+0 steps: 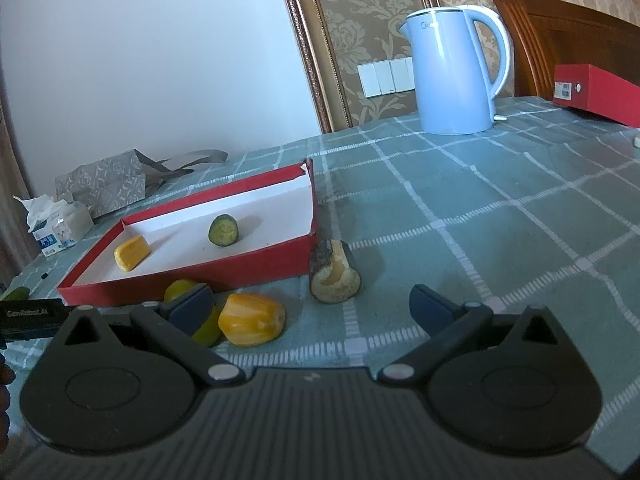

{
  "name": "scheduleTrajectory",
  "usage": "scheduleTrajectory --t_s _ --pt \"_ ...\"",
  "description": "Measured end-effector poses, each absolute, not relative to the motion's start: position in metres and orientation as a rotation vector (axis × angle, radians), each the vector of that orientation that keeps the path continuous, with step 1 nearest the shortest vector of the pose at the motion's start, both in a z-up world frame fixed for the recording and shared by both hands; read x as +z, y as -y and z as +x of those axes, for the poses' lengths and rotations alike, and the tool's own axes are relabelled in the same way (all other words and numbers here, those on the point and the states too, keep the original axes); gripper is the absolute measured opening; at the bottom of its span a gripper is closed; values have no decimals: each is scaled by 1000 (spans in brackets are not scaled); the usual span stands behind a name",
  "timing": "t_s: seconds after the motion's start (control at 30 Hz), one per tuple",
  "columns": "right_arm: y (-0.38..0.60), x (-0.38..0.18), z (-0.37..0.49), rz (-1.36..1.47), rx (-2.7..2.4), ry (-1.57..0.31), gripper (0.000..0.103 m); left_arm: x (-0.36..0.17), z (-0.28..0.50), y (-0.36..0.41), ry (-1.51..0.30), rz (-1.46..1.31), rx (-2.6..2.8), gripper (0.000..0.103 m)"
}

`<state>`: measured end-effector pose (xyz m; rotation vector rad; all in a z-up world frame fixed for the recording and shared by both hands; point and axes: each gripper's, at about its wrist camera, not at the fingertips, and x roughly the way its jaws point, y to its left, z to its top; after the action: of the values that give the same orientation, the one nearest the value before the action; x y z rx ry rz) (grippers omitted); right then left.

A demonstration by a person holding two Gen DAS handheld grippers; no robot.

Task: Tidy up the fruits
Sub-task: 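Grasp the green cucumber chunk beside the tray with the left tool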

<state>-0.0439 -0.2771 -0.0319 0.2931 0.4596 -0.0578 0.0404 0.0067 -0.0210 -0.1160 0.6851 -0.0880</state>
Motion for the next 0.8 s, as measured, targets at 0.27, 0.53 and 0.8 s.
scheduleTrajectory --t_s 0.27,0.53,0.8 --pt "278 -32 -44 299 -60 -460 103 -22 33 -15 -664 -135 -156 57" --pt "279 -32 -44 301 -62 -459 103 -23 33 -7 -669 -100 -234 42" --pt "279 -32 -44 301 -62 -457 103 -26 36 -4 -680 -79 -248 41"
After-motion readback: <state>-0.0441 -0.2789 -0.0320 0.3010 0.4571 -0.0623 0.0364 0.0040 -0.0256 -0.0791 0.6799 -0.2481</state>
